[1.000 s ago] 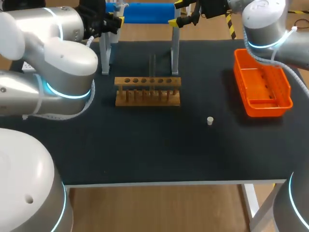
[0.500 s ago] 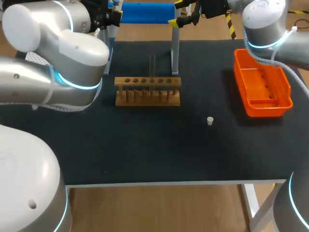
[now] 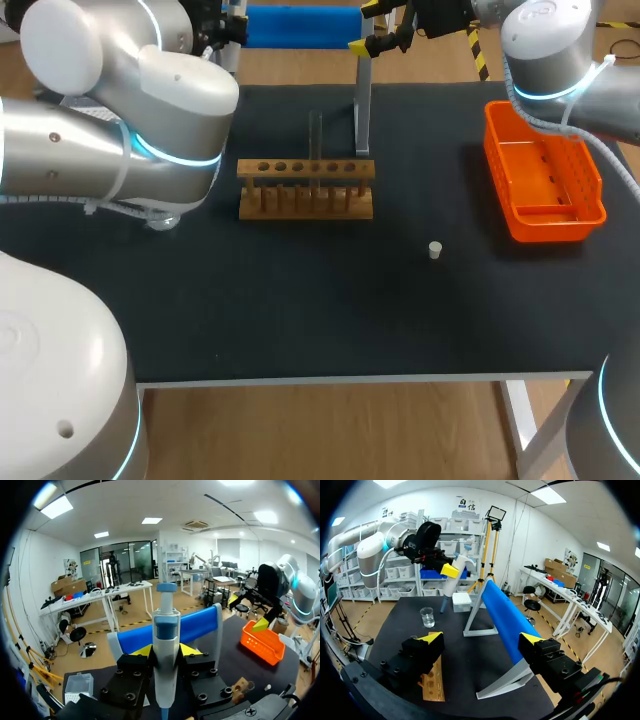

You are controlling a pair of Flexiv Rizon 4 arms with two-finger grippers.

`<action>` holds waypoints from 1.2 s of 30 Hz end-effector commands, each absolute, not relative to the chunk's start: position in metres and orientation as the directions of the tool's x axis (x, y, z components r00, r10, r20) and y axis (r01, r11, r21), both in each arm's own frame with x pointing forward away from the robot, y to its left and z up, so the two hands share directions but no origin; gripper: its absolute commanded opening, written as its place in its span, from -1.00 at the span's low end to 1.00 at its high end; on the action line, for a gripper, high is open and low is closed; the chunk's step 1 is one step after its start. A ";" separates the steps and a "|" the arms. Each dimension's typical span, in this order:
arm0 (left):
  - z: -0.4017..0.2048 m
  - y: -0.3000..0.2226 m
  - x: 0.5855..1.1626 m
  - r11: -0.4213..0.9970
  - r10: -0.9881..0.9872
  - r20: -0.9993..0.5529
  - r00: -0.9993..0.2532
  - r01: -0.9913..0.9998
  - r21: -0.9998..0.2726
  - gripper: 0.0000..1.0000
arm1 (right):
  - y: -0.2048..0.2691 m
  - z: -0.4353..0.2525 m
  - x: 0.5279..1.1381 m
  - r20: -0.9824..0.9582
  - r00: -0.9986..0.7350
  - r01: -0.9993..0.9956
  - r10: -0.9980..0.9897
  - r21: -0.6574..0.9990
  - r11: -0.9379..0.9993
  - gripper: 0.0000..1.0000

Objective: Invert the test tube, pick up the pipette, mount the tip to pipette, aspirate from beaker and dispense into the tube, eject the tip, return the pipette, and cap with the stopper.

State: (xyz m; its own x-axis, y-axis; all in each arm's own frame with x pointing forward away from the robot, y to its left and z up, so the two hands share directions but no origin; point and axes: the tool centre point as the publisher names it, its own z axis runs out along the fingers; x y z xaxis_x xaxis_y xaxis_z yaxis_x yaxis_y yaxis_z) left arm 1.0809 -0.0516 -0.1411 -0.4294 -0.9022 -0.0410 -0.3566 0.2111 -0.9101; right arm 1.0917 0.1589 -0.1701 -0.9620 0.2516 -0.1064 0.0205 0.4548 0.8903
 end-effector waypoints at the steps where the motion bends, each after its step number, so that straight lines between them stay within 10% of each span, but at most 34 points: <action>1: -0.143 -0.054 1.088 0.214 -0.906 -0.044 -0.420 -0.366 -0.906 -1.00 | 0.158 -0.169 1.093 -0.104 -0.963 0.022 0.248 0.888 0.458 1.00; 36: -0.167 -0.045 1.134 0.193 -0.934 -0.015 -0.358 -0.467 -0.863 -1.00 | 0.158 -0.169 1.093 -0.104 -0.963 0.022 0.248 0.888 0.458 1.00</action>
State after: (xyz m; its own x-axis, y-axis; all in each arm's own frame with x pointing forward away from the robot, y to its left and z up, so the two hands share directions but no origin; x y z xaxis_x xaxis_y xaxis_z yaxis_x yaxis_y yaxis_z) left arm 1.1282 -0.0427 -0.1689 -0.3608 -0.9326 -0.0121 -0.4531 0.1866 -0.8717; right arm 1.0917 0.1589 -0.1701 -0.9619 0.2517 -0.1064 0.0205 0.4547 0.8904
